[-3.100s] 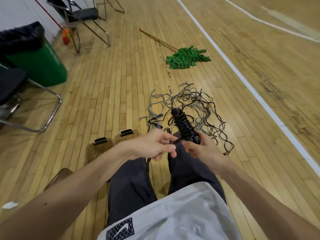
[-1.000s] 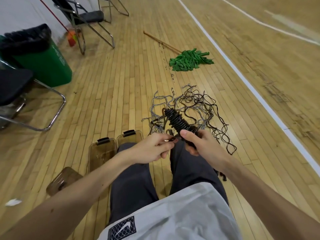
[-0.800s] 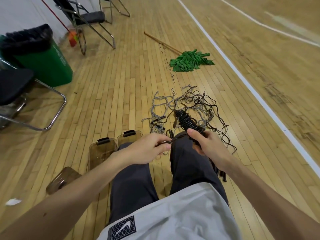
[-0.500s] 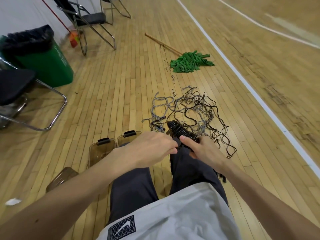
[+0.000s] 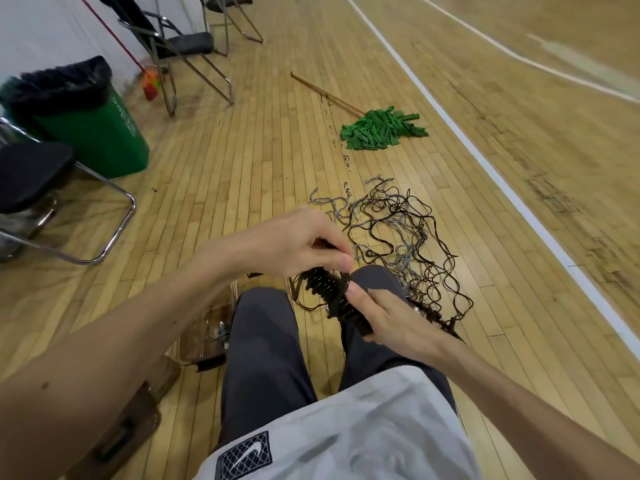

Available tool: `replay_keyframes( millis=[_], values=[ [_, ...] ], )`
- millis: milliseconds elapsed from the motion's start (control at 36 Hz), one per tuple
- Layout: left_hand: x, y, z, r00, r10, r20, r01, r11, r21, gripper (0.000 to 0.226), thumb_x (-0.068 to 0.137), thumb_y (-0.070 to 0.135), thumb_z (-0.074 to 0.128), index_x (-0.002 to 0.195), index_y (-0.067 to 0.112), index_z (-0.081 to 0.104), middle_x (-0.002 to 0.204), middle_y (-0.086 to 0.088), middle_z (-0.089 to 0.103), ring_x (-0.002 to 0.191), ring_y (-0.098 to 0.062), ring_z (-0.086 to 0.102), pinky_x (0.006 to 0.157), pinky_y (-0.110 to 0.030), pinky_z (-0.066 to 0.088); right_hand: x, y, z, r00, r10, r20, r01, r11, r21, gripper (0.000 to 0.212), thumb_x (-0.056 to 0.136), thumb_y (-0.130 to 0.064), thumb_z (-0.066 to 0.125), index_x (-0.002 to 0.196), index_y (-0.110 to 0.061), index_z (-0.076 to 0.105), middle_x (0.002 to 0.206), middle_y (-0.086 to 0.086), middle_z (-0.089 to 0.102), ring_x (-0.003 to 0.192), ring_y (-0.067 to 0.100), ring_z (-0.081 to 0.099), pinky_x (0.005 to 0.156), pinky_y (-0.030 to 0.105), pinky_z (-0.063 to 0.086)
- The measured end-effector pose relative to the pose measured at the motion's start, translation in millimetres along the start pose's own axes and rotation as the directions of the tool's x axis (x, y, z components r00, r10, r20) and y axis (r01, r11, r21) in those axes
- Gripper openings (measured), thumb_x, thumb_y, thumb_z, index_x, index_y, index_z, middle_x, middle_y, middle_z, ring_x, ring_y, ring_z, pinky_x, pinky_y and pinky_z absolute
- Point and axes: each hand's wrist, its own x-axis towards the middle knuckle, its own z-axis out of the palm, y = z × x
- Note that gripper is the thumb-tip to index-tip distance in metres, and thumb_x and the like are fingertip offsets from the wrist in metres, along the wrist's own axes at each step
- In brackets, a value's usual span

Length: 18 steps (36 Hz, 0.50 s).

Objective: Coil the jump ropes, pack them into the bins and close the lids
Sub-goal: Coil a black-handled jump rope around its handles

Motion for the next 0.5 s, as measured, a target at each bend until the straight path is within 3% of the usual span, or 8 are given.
replay_keyframes(
  millis=[83, 139, 194, 250, 278, 333, 444, 500],
  values=[
    [1, -3, 2, 0.999, 0.026, 0.027, -0.024, 0.996, -0.089, 0.018, 0.097, 0.025, 0.065, 0.096, 0.014, 0.078, 0.082, 0.001, 0.074, 0.076, -0.020, 0.066, 0.071, -0.039, 0.050, 1, -5, -1, 0.997, -0.058, 0.046, 0.063, 0.992, -0.111, 0.077, 0.095, -0.064, 0.032, 0.101, 0.007, 0.061, 0.055, -0.013, 0.045, 0.054, 0.004, 0.042, 0.065, 0.031, 0.046],
    [-1, -9, -2, 0.997, 0.051, 0.062, -0.041, 0.987, -0.157, 0.016, 0.097, 0.022, 0.064, 0.093, 0.015, 0.078, 0.078, 0.001, 0.072, 0.072, -0.022, 0.064, 0.069, -0.042, 0.050, 0, -8, -3, 0.993, -0.084, 0.082, 0.096, 0.983, -0.155, 0.083, 0.090, -0.069, 0.030, 0.106, 0.005, 0.063, 0.066, -0.003, 0.050, 0.060, 0.007, 0.049, 0.070, 0.030, 0.052],
    [-4, -20, -8, 0.992, 0.056, 0.113, -0.027, 0.970, -0.241, 0.016, 0.098, 0.018, 0.063, 0.091, 0.021, 0.077, 0.074, 0.000, 0.069, 0.066, -0.026, 0.060, 0.062, -0.047, 0.048, -2, -10, -4, 0.989, -0.110, 0.098, 0.126, 0.975, -0.182, 0.081, 0.090, -0.070, 0.030, 0.105, 0.003, 0.061, 0.075, 0.009, 0.054, 0.069, 0.016, 0.056, 0.079, 0.037, 0.057],
    [-8, -31, -9, 0.983, 0.044, 0.176, 0.017, 0.943, -0.332, 0.015, 0.097, 0.021, 0.063, 0.093, 0.024, 0.077, 0.078, -0.004, 0.071, 0.069, -0.034, 0.061, 0.062, -0.050, 0.048, 0, -11, -3, 0.984, -0.132, 0.120, 0.155, 0.966, -0.208, 0.080, 0.090, -0.074, 0.031, 0.098, 0.001, 0.058, 0.076, 0.006, 0.052, 0.071, 0.018, 0.053, 0.082, 0.051, 0.054],
    [-11, -36, -7, 0.979, 0.030, 0.201, 0.050, 0.922, -0.383, 0.015, 0.096, 0.023, 0.063, 0.093, 0.025, 0.078, 0.080, -0.002, 0.072, 0.072, -0.031, 0.063, 0.064, -0.047, 0.050, 2, -12, -1, 0.980, -0.139, 0.141, 0.166, 0.965, -0.204, 0.081, 0.091, -0.077, 0.032, 0.096, 0.000, 0.057, 0.076, 0.004, 0.050, 0.070, 0.016, 0.051, 0.081, 0.052, 0.055],
    [-14, -47, -2, 0.977, -0.005, 0.215, 0.114, 0.861, -0.496, 0.016, 0.092, 0.025, 0.064, 0.088, 0.029, 0.079, 0.080, 0.002, 0.071, 0.073, -0.017, 0.062, 0.067, -0.032, 0.047, 7, -14, 5, 0.971, -0.168, 0.169, 0.193, 0.970, -0.146, 0.085, 0.088, -0.081, 0.036, 0.093, 0.002, 0.055, 0.075, 0.004, 0.047, 0.068, 0.015, 0.046, 0.071, 0.046, 0.052],
    [-22, -73, 7, 0.980, -0.041, 0.195, 0.166, 0.710, -0.684, 0.012, 0.084, 0.039, 0.072, 0.087, 0.029, 0.079, 0.080, 0.005, 0.070, 0.071, -0.007, 0.061, 0.065, -0.019, 0.048, 26, -24, 16, 0.959, -0.189, 0.211, 0.177, 0.981, 0.074, 0.092, 0.085, -0.079, 0.043, 0.088, 0.012, 0.049, 0.067, 0.006, 0.037, 0.056, 0.014, 0.032, 0.053, 0.022, 0.031],
    [-29, -94, 18, 0.988, -0.077, 0.131, 0.152, 0.532, -0.833, 0.022, 0.078, 0.046, 0.079, 0.088, 0.026, 0.077, 0.083, 0.006, 0.070, 0.074, -0.008, 0.064, 0.066, -0.020, 0.052, 40, -29, 21, 0.955, -0.168, 0.245, 0.110, 0.966, 0.233, 0.081, 0.091, -0.074, 0.043, 0.085, 0.007, 0.052, 0.059, 0.001, 0.032, 0.050, 0.013, 0.026, 0.050, 0.021, 0.025]
  ],
)
